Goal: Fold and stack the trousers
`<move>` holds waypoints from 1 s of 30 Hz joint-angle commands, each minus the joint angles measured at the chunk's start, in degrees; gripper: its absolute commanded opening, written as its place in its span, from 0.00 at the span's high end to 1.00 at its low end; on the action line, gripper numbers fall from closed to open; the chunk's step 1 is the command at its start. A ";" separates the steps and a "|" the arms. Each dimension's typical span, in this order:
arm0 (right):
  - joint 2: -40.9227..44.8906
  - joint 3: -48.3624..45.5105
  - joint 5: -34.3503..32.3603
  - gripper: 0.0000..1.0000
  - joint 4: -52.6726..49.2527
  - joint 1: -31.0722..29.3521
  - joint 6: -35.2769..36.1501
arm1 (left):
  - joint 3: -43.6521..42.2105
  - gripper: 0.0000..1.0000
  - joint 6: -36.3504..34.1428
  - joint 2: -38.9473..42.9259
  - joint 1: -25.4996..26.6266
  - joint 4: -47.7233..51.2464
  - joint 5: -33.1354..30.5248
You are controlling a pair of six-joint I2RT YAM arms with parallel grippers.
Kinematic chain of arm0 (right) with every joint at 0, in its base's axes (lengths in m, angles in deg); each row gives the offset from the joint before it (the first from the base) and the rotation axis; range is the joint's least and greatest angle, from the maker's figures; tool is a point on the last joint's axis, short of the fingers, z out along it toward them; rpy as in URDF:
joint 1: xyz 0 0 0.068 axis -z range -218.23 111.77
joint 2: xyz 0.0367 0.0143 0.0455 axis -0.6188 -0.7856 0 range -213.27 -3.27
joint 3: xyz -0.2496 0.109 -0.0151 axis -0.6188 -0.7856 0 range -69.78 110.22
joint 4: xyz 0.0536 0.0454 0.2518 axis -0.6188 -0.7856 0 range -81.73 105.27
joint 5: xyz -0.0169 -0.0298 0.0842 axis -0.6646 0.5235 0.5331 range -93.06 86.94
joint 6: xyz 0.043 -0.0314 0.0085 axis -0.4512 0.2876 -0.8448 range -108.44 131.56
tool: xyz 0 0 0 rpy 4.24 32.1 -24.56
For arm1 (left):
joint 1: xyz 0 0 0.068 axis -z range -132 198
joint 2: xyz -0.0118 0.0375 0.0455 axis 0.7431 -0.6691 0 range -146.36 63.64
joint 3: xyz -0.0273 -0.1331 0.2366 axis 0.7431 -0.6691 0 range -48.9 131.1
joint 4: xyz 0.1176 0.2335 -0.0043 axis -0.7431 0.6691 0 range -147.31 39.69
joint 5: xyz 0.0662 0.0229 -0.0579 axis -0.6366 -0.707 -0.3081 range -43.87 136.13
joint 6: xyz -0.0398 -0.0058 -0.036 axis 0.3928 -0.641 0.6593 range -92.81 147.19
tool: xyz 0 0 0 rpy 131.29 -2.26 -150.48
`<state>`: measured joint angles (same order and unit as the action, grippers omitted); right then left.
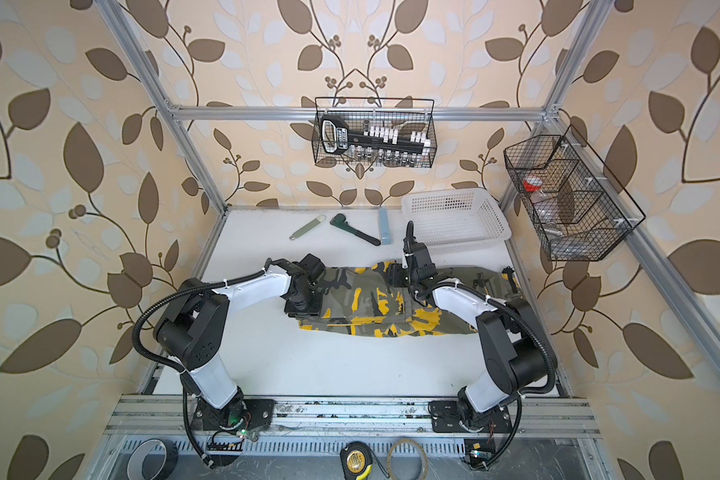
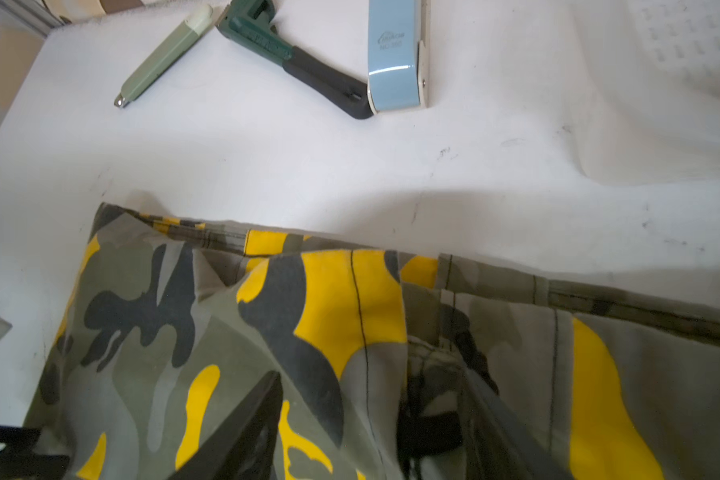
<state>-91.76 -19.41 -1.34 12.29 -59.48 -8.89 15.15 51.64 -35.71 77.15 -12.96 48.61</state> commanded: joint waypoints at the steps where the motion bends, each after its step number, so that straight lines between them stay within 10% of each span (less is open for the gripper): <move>1: 3.94 -2.02 5.54 0.34 -6.87 -0.31 3.95 | 4.52 0.43 -1.71 3.63 -0.75 4.81 -1.09; 23: -0.26 -4.10 7.39 0.58 -13.47 -0.01 3.08 | 4.60 0.40 -5.11 0.41 -7.21 3.61 3.49; 30: -0.51 -3.07 9.62 0.86 -13.82 -0.10 2.70 | 4.58 0.40 -5.47 0.69 -7.77 3.71 3.49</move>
<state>-92.20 -23.17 6.24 -0.58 -59.42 -6.72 19.96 47.73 -35.27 70.02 -10.38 50.73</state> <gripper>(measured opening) 0.166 0.598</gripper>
